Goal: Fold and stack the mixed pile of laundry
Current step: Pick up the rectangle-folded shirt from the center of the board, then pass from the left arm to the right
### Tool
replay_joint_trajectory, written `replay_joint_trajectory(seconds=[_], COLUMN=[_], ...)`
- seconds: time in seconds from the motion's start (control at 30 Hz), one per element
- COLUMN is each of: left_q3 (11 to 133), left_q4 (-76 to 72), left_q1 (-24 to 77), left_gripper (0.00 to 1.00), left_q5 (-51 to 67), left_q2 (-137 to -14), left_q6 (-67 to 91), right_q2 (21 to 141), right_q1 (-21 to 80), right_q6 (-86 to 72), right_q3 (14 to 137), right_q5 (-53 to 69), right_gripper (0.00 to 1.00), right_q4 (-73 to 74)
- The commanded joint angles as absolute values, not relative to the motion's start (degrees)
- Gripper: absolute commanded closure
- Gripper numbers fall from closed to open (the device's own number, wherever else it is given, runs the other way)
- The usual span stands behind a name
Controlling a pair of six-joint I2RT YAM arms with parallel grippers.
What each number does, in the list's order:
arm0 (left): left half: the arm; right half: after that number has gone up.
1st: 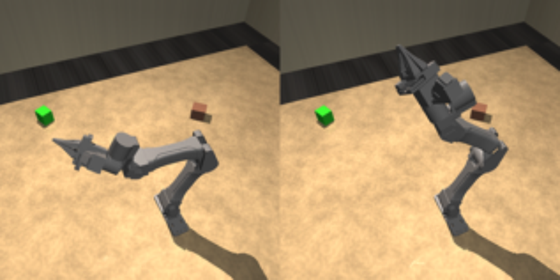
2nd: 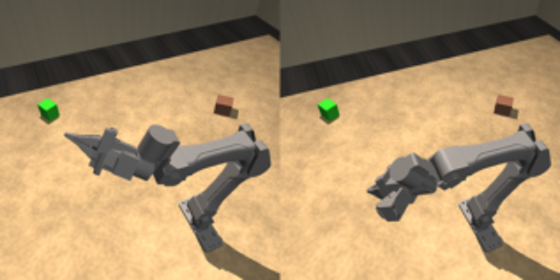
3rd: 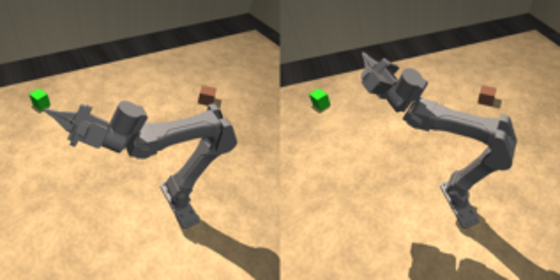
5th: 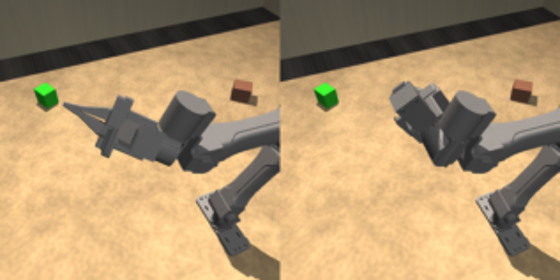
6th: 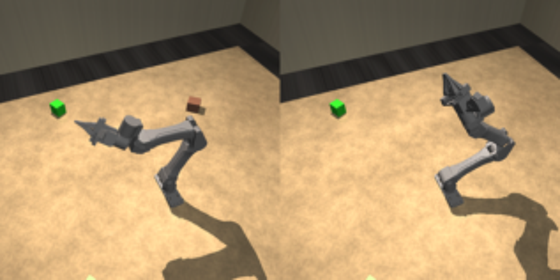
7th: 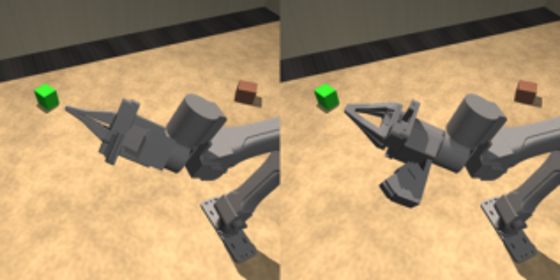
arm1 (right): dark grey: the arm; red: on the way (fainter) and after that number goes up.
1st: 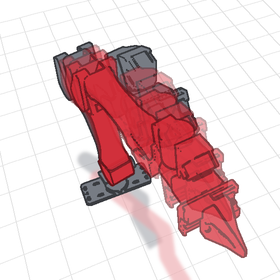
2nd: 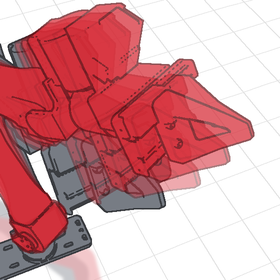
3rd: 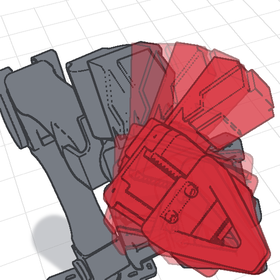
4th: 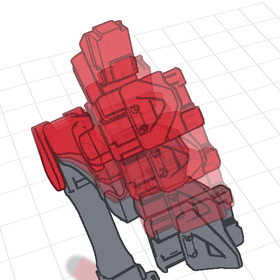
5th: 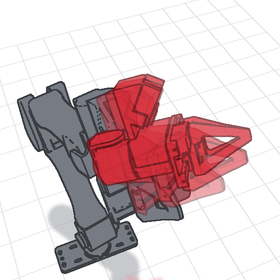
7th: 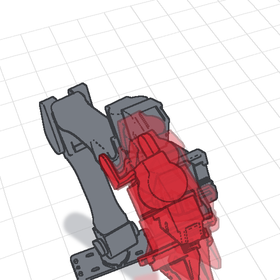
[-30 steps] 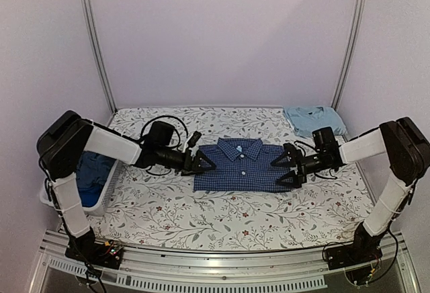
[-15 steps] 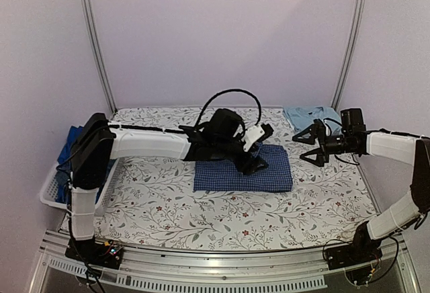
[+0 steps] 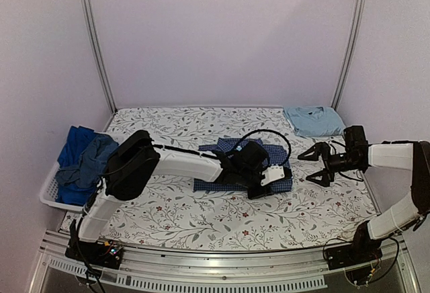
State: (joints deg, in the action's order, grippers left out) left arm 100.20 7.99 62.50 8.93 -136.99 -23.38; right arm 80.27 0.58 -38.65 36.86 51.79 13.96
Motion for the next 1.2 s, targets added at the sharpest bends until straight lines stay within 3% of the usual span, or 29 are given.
replay_joint_trajectory(seconds=[0.0,0.1,0.13,0.4,0.77,0.87,1.17], left_q3=[102.49,102.89,102.47,96.65,93.14,93.07,90.70], left_q4=[7.29,6.25,5.53,-2.92,-6.64,-7.20,-6.59], left_q1=[64.13,63.72,63.48,61.08,59.97,59.85,58.46], left_gripper=[0.69,0.97,1.00,1.00,1.00,1.00,1.00], left_q5=[6.59,6.68,7.67,14.84,16.42,16.95,17.74], left_q2=[-140.75,-140.82,-139.98,-131.37,-128.36,-128.43,-127.46], left_q6=[-25.59,-24.08,-23.13,-15.74,-11.82,-11.12,-12.77], right_q2=[78.32,77.61,77.39,81.88,90.88,95.10,103.38], right_q1=[0.38,0.42,0.44,6.32,14.06,15.55,17.84], right_q6=[-39.26,-40.40,-41.25,-54.02,-71.39,-75.19,-78.85], right_q3=[35.66,34.10,33.24,27.75,28.00,29.45,35.86], right_q5=[50.92,49.71,49.51,51.18,40.57,37.35,30.13], right_gripper=[0.01,0.01,0.01,0.01,0.02,0.08,0.48], right_q4=[16.77,16.50,15.27,-5.86,-26.13,-31.71,-34.50])
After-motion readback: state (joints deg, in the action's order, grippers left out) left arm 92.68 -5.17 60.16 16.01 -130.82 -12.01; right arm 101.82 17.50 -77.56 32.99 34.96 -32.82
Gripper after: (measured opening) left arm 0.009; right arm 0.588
